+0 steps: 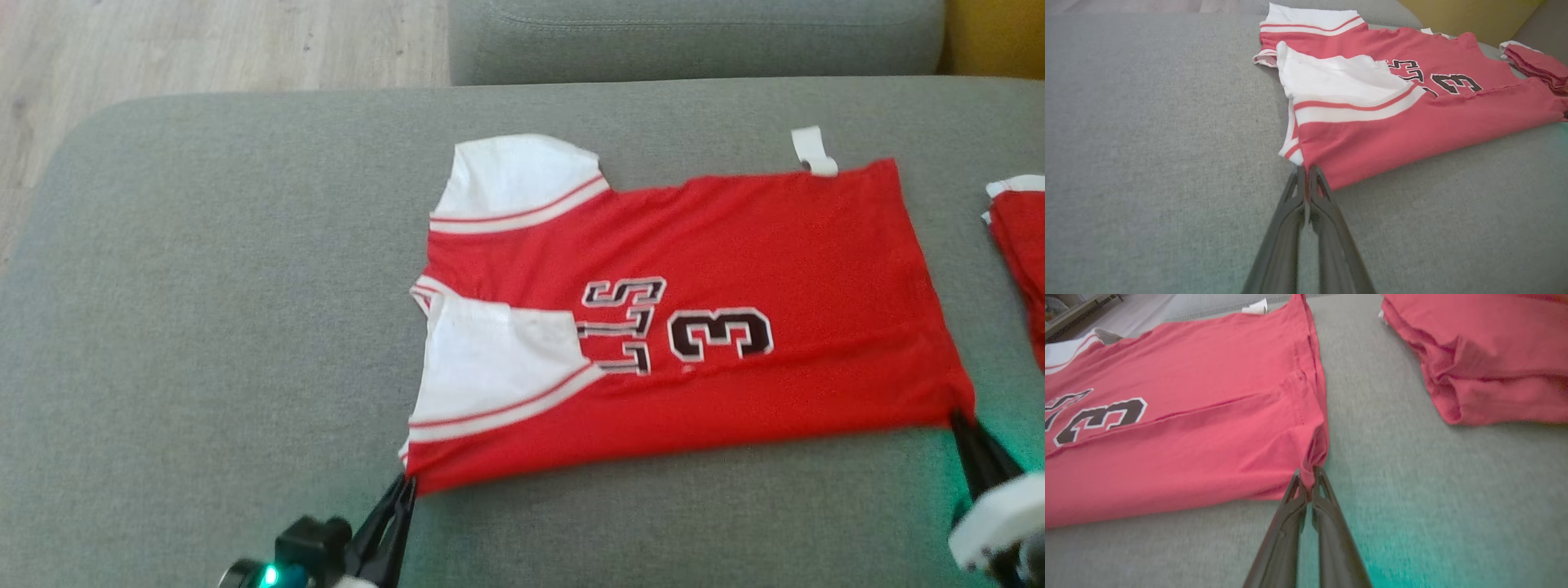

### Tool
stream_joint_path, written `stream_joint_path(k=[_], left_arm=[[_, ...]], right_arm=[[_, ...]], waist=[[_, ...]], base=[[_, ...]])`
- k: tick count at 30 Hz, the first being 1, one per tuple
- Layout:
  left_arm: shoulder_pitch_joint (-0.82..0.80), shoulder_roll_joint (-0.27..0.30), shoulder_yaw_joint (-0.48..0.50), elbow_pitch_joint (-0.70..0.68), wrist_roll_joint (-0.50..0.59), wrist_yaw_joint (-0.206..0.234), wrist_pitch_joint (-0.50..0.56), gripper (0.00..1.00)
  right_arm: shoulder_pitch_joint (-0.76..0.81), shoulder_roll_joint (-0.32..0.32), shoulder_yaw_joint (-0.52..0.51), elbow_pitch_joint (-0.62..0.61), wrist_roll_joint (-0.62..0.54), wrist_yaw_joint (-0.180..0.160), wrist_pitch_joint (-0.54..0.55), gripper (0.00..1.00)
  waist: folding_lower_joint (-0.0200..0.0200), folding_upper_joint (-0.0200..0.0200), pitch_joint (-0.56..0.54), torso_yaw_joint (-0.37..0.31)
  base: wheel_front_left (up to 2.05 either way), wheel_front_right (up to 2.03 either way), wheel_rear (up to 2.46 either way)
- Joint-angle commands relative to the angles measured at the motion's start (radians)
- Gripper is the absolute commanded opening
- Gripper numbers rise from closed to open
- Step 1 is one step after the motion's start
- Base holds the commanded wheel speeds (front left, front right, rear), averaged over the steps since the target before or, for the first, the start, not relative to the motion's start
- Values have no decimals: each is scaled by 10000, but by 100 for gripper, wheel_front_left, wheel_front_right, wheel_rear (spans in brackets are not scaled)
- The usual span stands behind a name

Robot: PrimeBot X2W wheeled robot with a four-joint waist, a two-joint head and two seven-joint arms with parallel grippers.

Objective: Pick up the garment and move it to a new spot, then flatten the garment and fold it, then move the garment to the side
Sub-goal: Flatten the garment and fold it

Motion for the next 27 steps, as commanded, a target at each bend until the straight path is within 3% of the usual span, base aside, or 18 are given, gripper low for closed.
stream_joint_path(k=[1, 7, 13, 14, 15, 16, 17, 23, 27], left_arm=[[-156, 376, 302, -334, -9, 128, 11, 0], [167, 767, 192, -909, 16, 306, 218, 0], [332, 1114, 137, -1292, -107, 388, 607, 0], [330, 1141, 130, -1293, -124, 385, 656, 0], [329, 1150, 124, -1292, -167, 357, 708, 4], [319, 1160, 102, -1278, -202, 327, 783, 46], [282, 1167, 59, -1266, -216, 287, 885, 100], [-387, 1187, 222, -1412, -129, 101, 982, 100], [-2054, 1490, 596, -1636, 246, -368, 1322, 100]], right_arm=[[265, -497, 8, -260, 78, -9, -118, 0], [1452, -601, -604, -1084, -20, -9, -81, 0], [2379, -274, -1365, -1948, -528, -9, 363, 3], [2490, -200, -1473, -2081, -627, -9, 472, 38], [2584, -140, -1599, -2206, -729, -9, 561, 91], [2648, -76, -1801, -2303, -855, -9, 600, 100], [2698, -3, -2023, -2412, -1002, -9, 639, 100], [2881, 279, -2781, -3433, -1476, -9, 895, 100], [2797, 488, -3448, -4290, -1966, -9, 1070, 100]], waist=[[2, -1, 13, 47], [2, -1, 86, 109], [2, -1, 166, -18], [2, -1, 180, -41], [2, -1, 193, -63], [2, -1, 202, -89], [2, -1, 212, -108], [2, -1, 375, -248], [2, -1, 745, -395]], base=[[0, 0, 0], [0, 0, 0], [0, 0, 0], [0, 0, 0], [0, 0, 0], [0, 0, 0], [0, 0, 0], [0, 0, 0], [0, 0, 0]])
